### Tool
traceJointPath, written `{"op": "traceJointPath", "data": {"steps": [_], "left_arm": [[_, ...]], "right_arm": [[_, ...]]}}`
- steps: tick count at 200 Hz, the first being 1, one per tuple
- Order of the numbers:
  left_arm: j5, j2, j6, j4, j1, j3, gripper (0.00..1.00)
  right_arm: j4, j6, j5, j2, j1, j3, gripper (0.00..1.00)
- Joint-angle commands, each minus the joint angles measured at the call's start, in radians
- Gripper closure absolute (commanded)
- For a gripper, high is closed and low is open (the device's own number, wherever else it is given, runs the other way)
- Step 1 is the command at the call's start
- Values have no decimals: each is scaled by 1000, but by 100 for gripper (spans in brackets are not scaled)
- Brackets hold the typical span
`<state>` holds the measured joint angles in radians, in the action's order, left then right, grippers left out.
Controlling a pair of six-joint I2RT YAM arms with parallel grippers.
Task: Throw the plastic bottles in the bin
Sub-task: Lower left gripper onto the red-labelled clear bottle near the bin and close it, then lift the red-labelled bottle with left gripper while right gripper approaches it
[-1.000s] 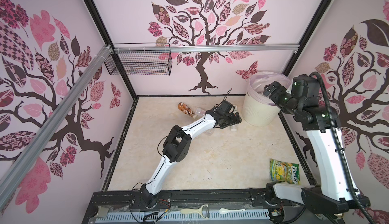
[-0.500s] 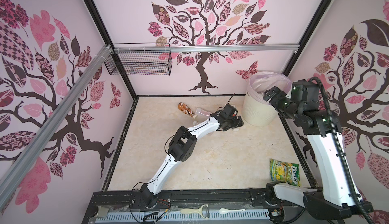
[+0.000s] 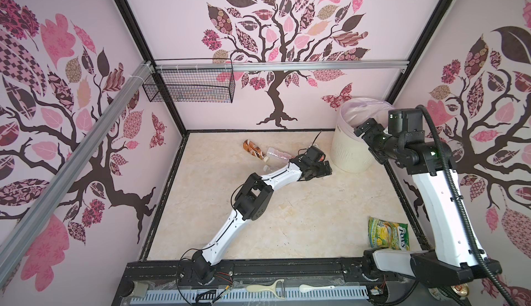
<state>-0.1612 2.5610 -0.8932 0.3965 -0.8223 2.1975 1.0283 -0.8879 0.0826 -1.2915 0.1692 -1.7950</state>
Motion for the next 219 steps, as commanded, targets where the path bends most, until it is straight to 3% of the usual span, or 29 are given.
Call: {"op": "traceJointPath", "data": {"steps": [1,78,127,171,219], "left_arm": [[35,61,-27,26,-15,69,7],[26,138,-155,0,-16,108,22],[-9,153,-166,-14,-21,100,47],[-13,59,-171,-72,-35,-58,62],[-46,-146,-131,-112,-56,-330,63]], "right_arm": [[32,-14,7,-5,7,-45,0],[-19,-50,10,23,-19,-21,0],[-21,-96,-40,34,-27,29,1],[10,-211,-158,33,-17,63,0],[13,-328,-262,-5,19,104,0]]}}
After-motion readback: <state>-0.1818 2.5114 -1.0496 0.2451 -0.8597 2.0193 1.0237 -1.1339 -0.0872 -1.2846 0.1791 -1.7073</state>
